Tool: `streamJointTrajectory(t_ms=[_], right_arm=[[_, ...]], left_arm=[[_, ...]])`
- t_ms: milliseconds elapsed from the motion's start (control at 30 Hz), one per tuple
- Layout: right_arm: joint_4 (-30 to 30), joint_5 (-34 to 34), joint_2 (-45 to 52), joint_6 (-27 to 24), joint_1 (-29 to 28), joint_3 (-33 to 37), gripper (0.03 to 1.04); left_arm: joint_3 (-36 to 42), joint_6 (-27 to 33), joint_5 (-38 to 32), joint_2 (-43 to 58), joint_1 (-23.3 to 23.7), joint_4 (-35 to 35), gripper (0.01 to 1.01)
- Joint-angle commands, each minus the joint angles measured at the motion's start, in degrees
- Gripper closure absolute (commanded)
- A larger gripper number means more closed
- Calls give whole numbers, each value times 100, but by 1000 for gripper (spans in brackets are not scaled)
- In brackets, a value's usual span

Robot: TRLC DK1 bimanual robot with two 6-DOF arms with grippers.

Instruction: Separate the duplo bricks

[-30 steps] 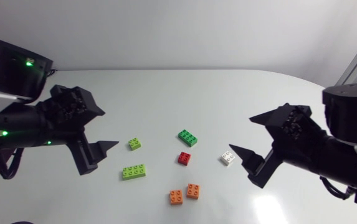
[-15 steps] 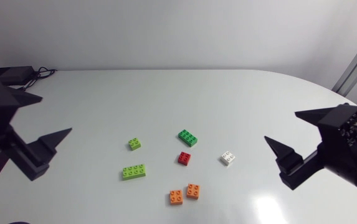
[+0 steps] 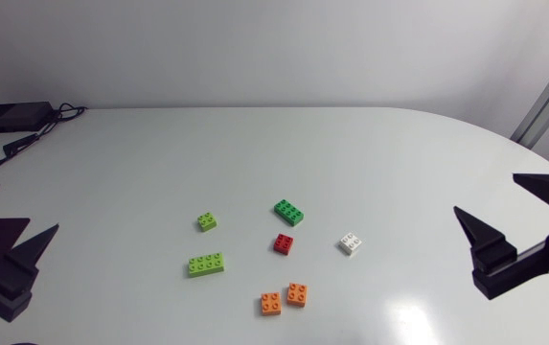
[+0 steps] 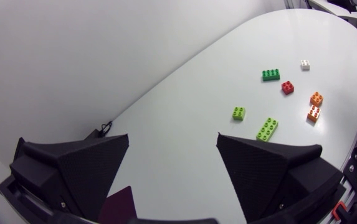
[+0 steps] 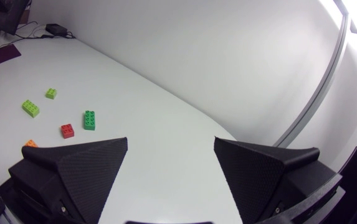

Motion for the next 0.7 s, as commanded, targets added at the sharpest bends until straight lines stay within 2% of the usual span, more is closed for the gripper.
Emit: streamJointTrajectory(t_ms=[0,100,400,667], right_arm=[[-153,190,-164,-24,-57,-151,69],[-276,418,-348,-41,-75,-142,69],[-487,454,-1157,-32,-813,-274,67],[-531,454,-1728,-41,-1252,-546,67]], left_arm=[[-126,-55,-93,-264,231,-71,41],[-99,-11,-93,-475,407,-115,41],[-134,-55,-58,-1134,829,-10,41],[-671,-380,74,-1794,952,131,41]])
